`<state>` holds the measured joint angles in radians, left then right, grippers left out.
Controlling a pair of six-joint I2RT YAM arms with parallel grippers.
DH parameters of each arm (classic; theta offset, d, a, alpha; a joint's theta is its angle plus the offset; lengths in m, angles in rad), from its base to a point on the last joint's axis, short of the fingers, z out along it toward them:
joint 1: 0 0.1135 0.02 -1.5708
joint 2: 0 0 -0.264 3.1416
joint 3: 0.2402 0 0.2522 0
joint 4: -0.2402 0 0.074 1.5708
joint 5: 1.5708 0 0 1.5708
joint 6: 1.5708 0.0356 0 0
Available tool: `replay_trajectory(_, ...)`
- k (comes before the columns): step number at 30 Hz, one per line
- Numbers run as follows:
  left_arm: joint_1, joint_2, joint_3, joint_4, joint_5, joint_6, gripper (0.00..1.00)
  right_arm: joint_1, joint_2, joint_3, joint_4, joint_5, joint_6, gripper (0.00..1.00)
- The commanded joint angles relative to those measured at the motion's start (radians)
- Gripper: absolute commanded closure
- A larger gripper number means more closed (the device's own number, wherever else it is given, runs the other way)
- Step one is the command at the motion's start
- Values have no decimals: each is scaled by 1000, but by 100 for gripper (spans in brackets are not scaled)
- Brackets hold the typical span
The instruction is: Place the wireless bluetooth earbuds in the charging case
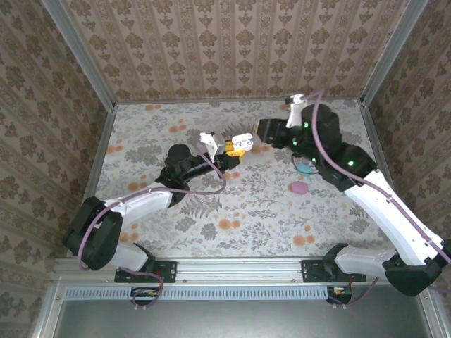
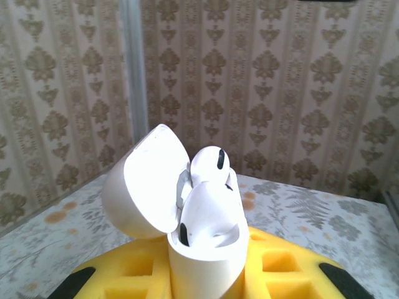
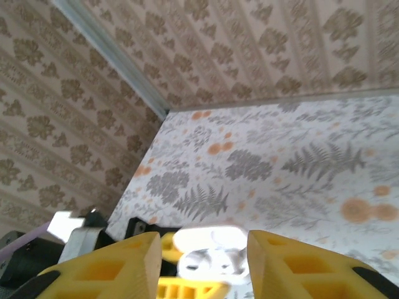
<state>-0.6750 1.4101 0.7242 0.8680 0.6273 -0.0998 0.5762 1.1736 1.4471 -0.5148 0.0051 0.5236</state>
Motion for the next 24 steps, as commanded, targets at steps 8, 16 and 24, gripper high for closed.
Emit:
replay_trajectory(8,8,8,67,47,264,41,76,-113,68,-6,-88,-253,22,50)
replay_trajectory(16,9,4,87,26,287,34,76,-129,174,40,-132,-339,23,51)
replay_trajectory(24,14,-1,92,7,243,22,76,-134,181,44,-182,-442,-18,54)
